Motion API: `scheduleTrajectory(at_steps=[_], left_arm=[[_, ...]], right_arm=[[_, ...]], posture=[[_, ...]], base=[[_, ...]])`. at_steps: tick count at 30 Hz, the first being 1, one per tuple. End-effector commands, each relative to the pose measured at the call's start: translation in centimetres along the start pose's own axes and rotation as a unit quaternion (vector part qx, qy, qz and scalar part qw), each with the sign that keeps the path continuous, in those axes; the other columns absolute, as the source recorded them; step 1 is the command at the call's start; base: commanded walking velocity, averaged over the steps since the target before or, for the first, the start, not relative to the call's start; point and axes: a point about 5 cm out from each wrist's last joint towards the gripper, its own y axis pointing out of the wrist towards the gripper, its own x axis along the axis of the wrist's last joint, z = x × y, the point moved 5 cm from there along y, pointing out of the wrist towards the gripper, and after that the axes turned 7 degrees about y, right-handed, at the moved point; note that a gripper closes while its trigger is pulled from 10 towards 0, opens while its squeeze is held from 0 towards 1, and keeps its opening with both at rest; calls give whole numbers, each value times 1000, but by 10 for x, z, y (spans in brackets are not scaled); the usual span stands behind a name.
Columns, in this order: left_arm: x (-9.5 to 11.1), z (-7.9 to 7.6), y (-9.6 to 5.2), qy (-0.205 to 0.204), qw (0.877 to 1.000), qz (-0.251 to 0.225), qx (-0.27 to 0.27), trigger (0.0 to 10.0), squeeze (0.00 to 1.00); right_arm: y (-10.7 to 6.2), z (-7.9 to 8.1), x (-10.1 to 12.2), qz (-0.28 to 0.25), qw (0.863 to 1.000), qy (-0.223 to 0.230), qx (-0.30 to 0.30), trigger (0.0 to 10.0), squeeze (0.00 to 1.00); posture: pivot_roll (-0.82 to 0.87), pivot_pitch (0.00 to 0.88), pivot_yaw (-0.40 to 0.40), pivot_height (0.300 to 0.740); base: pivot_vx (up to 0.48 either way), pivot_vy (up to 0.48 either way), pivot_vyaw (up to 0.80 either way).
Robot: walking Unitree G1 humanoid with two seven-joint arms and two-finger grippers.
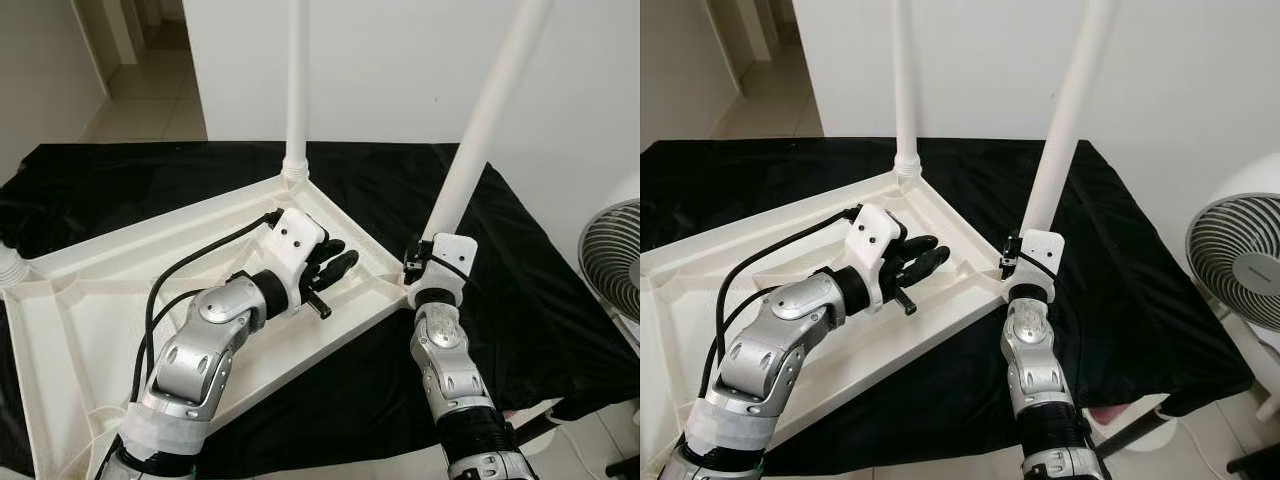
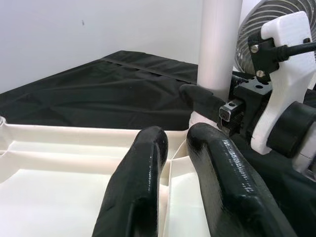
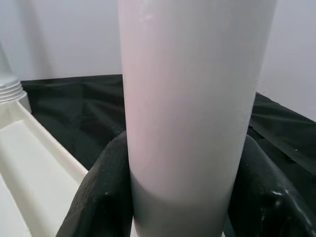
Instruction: Building children table
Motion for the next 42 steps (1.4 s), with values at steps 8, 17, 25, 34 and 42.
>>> scheduleTrajectory(at_steps=[8,17,25,34,42], left_arm=[[5,3,1,5,1000,-6,30,10000,0],[5,2,2,4,1000,-8,28,10000,0],[5,0,2,4,1000,-9,27,10000,0],[5,-1,2,3,1000,-11,25,10000,0],[6,-1,3,4,1000,-11,25,10000,0]], right_arm=[[-1,-61,-24,39,987,-66,-143,10000,0],[-2,-78,-20,23,977,-71,-201,10000,0],[-7,-89,-22,20,970,-57,-234,10000,0],[-14,-101,-24,14,964,-62,-259,10000,0],[-16,-105,-29,25,961,-54,-270,10000,0]], posture=[[50,44,-23,740],[49,36,-26,740],[48,24,-32,740],[46,21,-35,740],[44,22,-35,740]], base=[[0,0,0],[0,0,0],[0,0,0],[0,0,0],[0,0,0]])
